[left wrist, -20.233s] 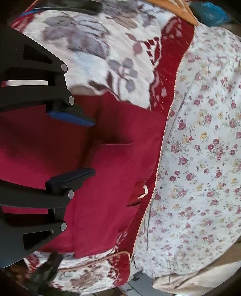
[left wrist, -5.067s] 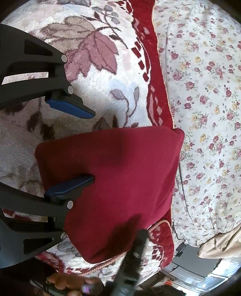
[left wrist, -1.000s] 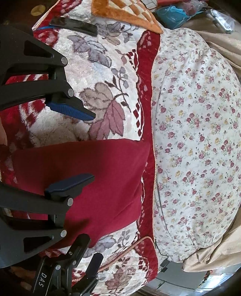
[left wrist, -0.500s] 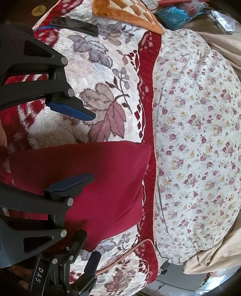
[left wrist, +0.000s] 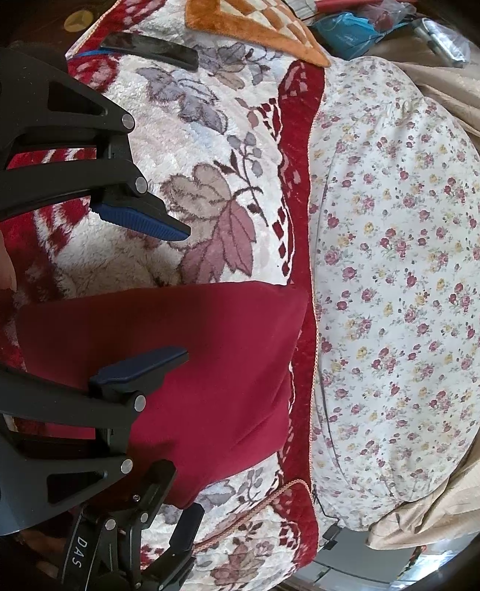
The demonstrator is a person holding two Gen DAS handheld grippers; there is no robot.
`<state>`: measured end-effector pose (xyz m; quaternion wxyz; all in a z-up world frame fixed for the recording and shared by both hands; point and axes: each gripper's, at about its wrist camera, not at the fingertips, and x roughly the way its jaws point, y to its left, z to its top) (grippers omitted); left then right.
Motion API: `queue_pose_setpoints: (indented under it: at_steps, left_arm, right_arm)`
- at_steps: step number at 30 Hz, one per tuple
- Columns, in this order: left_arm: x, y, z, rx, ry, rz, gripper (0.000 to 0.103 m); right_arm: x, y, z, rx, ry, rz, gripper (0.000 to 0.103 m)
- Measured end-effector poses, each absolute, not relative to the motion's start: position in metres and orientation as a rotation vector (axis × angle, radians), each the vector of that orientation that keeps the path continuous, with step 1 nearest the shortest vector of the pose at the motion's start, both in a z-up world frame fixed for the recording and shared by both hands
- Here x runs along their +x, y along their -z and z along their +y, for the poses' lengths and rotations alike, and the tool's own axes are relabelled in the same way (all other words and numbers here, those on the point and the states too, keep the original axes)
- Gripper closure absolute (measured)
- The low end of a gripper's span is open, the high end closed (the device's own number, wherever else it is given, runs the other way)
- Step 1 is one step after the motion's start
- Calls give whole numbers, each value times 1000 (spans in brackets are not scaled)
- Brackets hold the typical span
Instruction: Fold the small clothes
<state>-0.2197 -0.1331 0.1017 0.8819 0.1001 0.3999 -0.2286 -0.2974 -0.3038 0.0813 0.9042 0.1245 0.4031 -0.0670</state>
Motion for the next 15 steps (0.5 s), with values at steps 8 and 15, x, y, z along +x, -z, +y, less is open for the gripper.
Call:
queue_pose_setpoints:
  at_steps: [8, 15]
  left_arm:
    - [-217, -98, -133, 199, 482, 840, 44]
    - [-216, -97, -133, 201, 485, 848, 44]
  right_arm:
    - [-295, -78, -304, 260, 145, 844, 23]
    - [-294, -76, -303, 255, 143, 854, 22]
